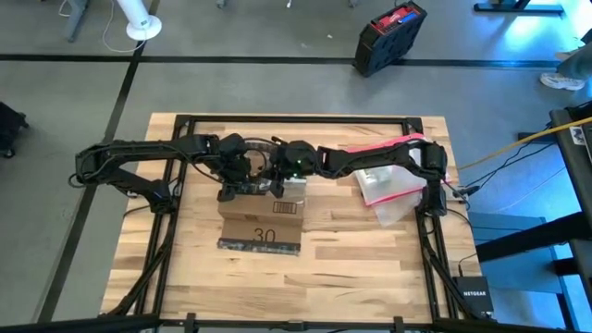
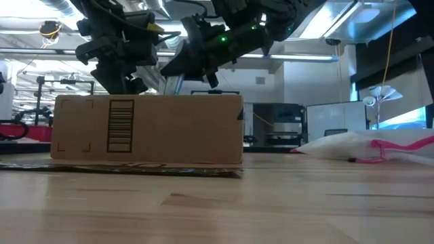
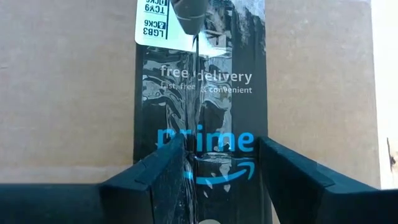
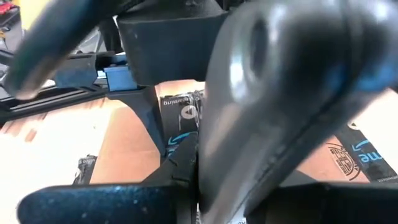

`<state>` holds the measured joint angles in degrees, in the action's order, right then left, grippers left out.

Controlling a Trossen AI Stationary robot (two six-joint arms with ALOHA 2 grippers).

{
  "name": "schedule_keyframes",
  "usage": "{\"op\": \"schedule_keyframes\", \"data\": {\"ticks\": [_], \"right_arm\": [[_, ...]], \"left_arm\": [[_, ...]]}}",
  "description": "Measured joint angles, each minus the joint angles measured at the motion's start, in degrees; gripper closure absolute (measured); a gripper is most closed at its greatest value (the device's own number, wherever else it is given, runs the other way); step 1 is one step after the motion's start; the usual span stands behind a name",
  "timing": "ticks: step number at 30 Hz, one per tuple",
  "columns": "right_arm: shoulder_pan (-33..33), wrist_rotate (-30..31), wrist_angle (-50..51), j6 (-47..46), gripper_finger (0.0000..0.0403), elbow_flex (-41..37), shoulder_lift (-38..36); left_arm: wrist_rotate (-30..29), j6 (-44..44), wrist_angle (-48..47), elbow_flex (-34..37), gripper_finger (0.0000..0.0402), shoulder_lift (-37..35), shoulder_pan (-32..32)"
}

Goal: Unpack boxes
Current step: Break down the cardboard box with the gray cutter until it is fully flat

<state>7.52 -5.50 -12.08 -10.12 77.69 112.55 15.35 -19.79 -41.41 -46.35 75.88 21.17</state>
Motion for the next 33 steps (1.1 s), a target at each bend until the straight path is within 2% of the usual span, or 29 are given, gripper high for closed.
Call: {"op": "schedule_keyframes", "data": {"ticks": [5, 19, 33], "right_arm": [[-0.5, 0.2, 1.8, 0.1, 0.0331, 0.0, -0.3], [-0.4, 1.5, 17.8, 7.1, 0.0331, 0.1, -6.6], [-0.4, 3.3, 32.3, 9.5, 0.0331, 0.1, -11.9]], "left_arm": [[-0.1, -0.4, 0.0, 0.0, 0.0201, 0.0, 0.0], [0.0, -2.3, -0.1, -0.2, 0.0201, 0.0, 2.7], [-0.4, -3.0, -0.7, -0.1, 0.0201, 0.0, 4.8]]}}
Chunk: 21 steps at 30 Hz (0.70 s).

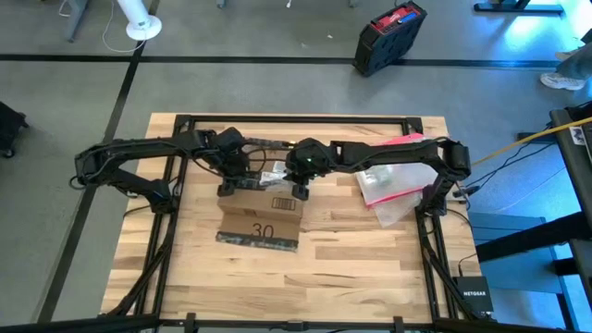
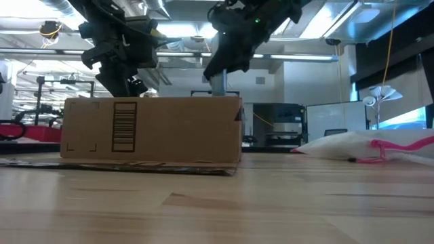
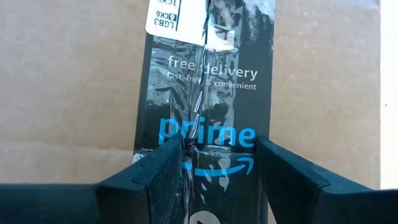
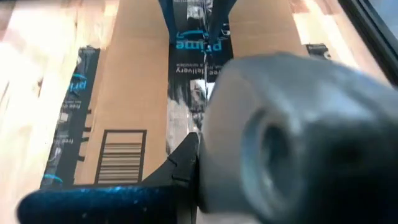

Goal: Unpack boxes
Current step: Break down the cardboard box with the gray cutter until it is fully flat

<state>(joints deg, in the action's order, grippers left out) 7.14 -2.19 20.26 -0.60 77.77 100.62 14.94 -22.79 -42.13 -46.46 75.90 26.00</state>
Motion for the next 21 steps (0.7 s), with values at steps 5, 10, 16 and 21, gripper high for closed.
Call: {"op": "schedule_keyframes", "data": {"ticks": [5, 10, 16, 21], "right_arm": [[0.0, -0.1, 5.3, 0.3, 0.0331, 0.1, -0.9], [0.0, 0.1, 8.3, 0.5, 0.0331, 0.0, -2.4], [0.0, 0.7, 11.4, 0.7, 0.0331, -0.1, -5.6], [0.0, 0.8, 15.9, 0.6, 0.0331, 0.1, -8.8]], "left_arm": [[0.0, 0.2, 0.3, 0.0, 0.0201, 0.0, 0.0], [0.0, 0.5, 0.9, 0.0, 0.0201, 0.0, 0.0], [0.0, 1.0, 1.4, -0.1, 0.0201, 0.0, 0.0], [-0.3, 1.2, 1.1, -0.2, 0.0201, 0.0, 0.0]]}}
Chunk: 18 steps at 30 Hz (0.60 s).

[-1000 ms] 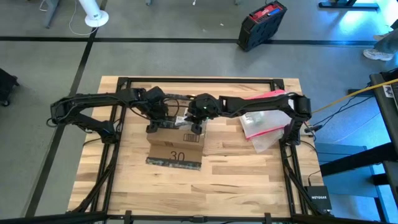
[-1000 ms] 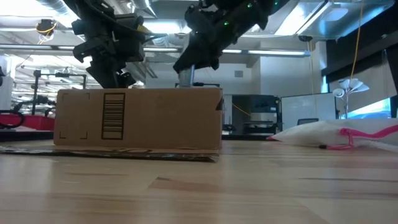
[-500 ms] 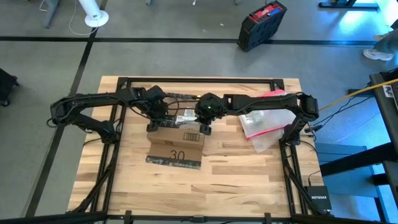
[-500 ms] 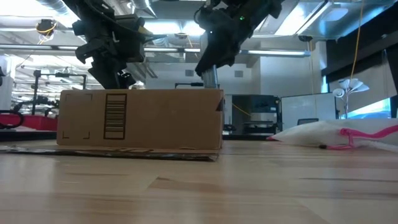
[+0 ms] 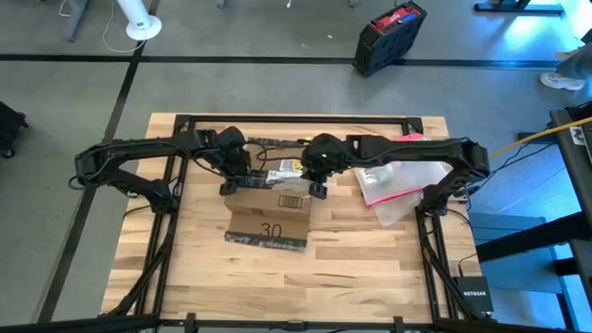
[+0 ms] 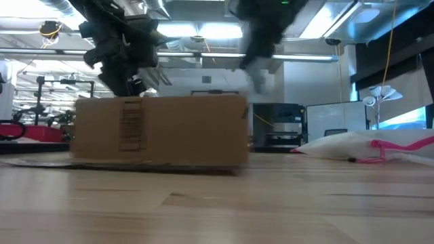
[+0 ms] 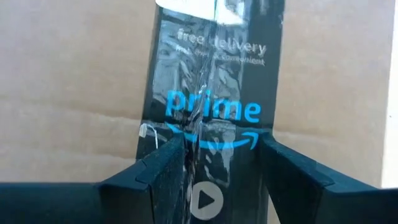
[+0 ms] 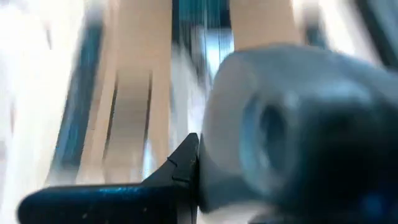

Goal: Unpack boxes
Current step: Break down the cardboard box with the gray cutter until it is fully flat

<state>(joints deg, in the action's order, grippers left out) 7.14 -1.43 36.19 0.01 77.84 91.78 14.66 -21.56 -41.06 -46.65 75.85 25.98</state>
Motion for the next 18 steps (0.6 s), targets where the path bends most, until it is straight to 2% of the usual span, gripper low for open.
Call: {"op": "schedule_keyframes", "data": {"ticks": [2, 10, 14, 18], "right_arm": [[0.0, 0.2, 5.2, 0.0, 0.0331, -0.4, -1.2], [0.0, 1.1, 3.8, -4.3, 0.0331, -0.2, -5.5], [0.0, 0.3, 1.2, -6.9, 0.0331, -0.2, -6.6], [-0.2, -3.0, -0.2, -9.1, 0.0331, -0.2, -6.7]], "left_arm": [[-0.8, 0.0, -1.7, 0.2, 0.0201, 0.0, 0.1], [-0.6, 1.1, -2.0, -0.4, 0.0201, 0.0, 0.1], [-0.8, 3.7, -4.1, -4.3, 0.0201, -0.4, 0.0], [-3.6, 5.1, -7.3, -9.9, 0.0201, -2.4, 0.6]]}}
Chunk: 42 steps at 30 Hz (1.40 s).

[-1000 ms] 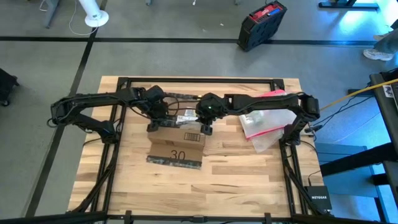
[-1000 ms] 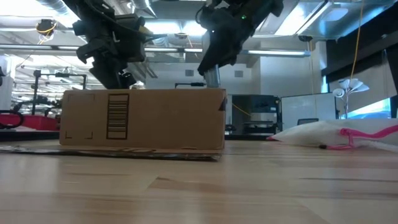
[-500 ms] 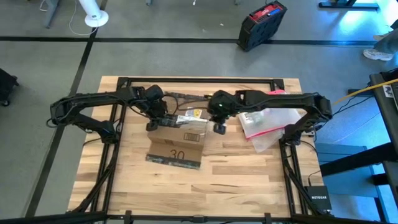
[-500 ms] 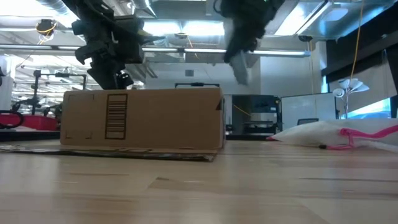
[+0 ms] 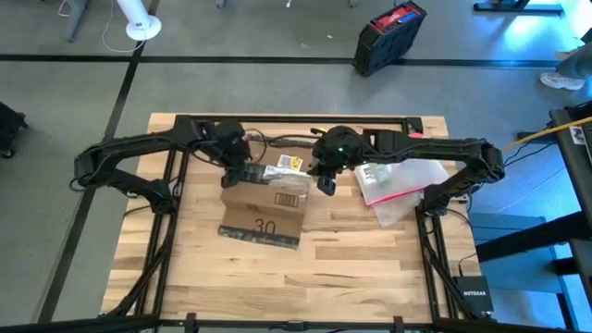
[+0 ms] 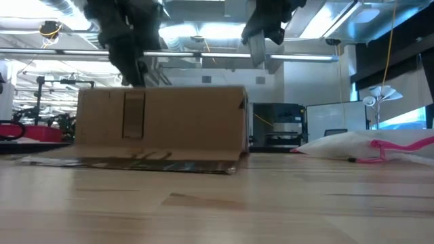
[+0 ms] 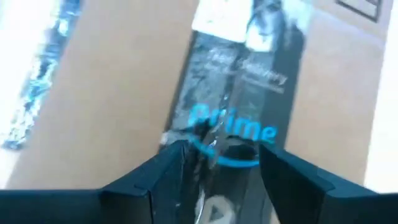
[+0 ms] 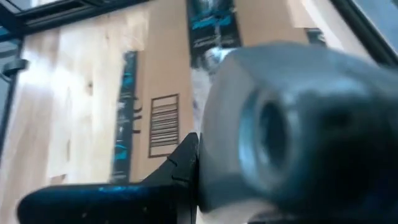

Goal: Unpack boxes
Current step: Break down the cardboard box with the gray cutter until it is fully flat

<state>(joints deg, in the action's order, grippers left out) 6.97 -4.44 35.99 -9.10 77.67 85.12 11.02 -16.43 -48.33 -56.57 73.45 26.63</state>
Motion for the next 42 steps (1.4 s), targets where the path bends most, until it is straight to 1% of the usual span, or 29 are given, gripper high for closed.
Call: {"op": "schedule_keyframes", "data": {"ticks": [2, 5, 8, 10, 13, 16, 19, 21, 23, 25, 28, 32, 36, 39, 42], "right_arm": [[-1.1, -0.5, -0.7, 0.0, 0.0331, 0.0, 0.3], [-2.2, -0.3, -2.0, 0.5, 0.0331, 0.0, 0.9], [-2.3, 0.0, -3.2, 0.5, 0.0331, 0.0, 1.4], [-2.2, 0.5, -3.3, 0.5, 0.0331, 0.0, 1.7], [-2.1, 0.6, -5.2, 0.5, 0.0331, 0.0, 2.0], [-2.1, -0.7, -8.6, 0.5, 0.0331, 0.1, 2.6], [-2.1, -1.8, -9.1, 0.5, 0.0331, 0.1, 4.3], [-2.2, -3.6, -9.3, -0.2, 0.0331, 0.1, 5.4], [-2.9, -5.8, -9.4, -1.1, 0.0331, 0.0, 6.4], [-4.0, -6.4, -9.8, -0.9, 0.0331, 0.0, 6.9], [-5.4, -6.9, -9.7, -0.1, 0.0331, 0.0, 7.1], [-5.9, -6.6, -8.6, 0.5, 0.0331, 0.0, 7.9], [-5.9, -4.8, -3.1, 1.0, 0.0331, 0.0, 8.6], [-5.8, -3.9, 1.2, 2.9, 0.0331, 0.0, 8.6], [-5.8, -2.6, 5.7, 4.8, 0.0331, 0.0, 8.6]], "left_arm": [[-2.0, 0.1, -2.8, -1.4, 0.0201, -1.4, 0.7], [-3.3, 1.9, -6.9, -2.1, 0.0201, -3.6, 2.3], [-2.3, 4.7, -9.6, -2.2, 0.0201, -6.9, 3.8], [-0.7, 7.1, -9.9, -2.2, 0.0201, -9.3, 4.1], [-0.2, 10.7, -10.2, -2.3, 0.0201, -11.9, 4.5], [-0.4, 12.6, -11.5, -0.6, 0.0201, -12.4, 5.5], [-0.7, 14.2, -12.5, 2.5, 0.0201, -12.3, 6.6], [-0.8, 15.9, -13.2, 4.6, 0.0201, -12.4, 7.3], [-0.9, 17.7, -12.7, 6.5, 0.0201, -13.1, 7.7], [-0.4, 19.1, -12.8, 7.5, 0.0203, -14.0, 7.7], [3.3, 20.9, -11.2, 8.8, 0.0207, -15.3, 7.6], [12.7, 25.9, -6.4, 11.8, 0.0212, -16.1, 5.8], [19.3, 30.1, -4.3, 14.4, 0.0213, -15.2, 2.1], [23.0, 32.1, -3.2, 15.3, 0.0214, -14.8, -2.3], [23.5, 32.0, -1.3, 15.3, 0.0214, -14.7, -5.6]]}}
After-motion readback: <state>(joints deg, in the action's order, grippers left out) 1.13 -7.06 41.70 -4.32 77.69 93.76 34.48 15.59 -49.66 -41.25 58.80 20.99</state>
